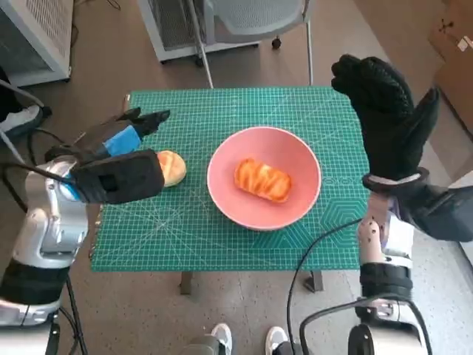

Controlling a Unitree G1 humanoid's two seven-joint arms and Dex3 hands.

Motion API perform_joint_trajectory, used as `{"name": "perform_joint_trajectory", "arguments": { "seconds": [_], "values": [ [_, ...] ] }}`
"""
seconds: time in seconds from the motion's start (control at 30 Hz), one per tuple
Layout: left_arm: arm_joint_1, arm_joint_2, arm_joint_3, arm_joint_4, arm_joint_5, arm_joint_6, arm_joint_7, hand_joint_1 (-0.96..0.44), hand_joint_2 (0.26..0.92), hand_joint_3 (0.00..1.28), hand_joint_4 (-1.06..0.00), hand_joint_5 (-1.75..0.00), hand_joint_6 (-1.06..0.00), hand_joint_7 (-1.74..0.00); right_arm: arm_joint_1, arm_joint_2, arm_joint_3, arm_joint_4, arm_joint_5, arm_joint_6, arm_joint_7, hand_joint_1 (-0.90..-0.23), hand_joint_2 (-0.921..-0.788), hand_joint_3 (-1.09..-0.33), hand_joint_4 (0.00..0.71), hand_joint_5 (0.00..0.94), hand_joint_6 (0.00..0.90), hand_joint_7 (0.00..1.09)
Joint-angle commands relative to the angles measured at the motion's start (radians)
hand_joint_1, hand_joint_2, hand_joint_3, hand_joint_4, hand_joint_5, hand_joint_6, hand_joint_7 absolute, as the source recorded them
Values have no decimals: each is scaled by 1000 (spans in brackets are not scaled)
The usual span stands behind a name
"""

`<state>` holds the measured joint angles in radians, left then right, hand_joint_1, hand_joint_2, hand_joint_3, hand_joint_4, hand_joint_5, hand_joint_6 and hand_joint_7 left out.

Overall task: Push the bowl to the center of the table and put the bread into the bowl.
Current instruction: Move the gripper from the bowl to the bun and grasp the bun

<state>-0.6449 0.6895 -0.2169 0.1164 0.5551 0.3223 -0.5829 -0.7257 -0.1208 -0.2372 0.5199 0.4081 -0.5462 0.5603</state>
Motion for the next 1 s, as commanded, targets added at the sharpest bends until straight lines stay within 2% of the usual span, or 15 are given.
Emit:
{"name": "perform_joint_trajectory", "arguments": {
  "seconds": [0.03, 0.53, 1.0],
  "values": [
    [-45, -19, -35, 81, 24, -31, 28, 92, 721, 1, 1, 1, -182, -14, 6, -15, -9, 23, 10, 8, 14, -599, -921, -608, 333, 0, 380, 1],
    [-200, -117, -149, 493, 86, -125, 137, 7, 716, 5, 1, 1, -187, -8, 6, -25, -13, 25, -2, -8, 2, -594, -921, -608, 334, 1, 384, 2],
    [-365, -243, -273, 945, 163, -191, 289, -5, 720, 6, -47, -16, -249, -27, 19, -24, -14, 6, -7, -10, -10, -584, -921, -611, 334, 0, 384, 2]
  ]
}}
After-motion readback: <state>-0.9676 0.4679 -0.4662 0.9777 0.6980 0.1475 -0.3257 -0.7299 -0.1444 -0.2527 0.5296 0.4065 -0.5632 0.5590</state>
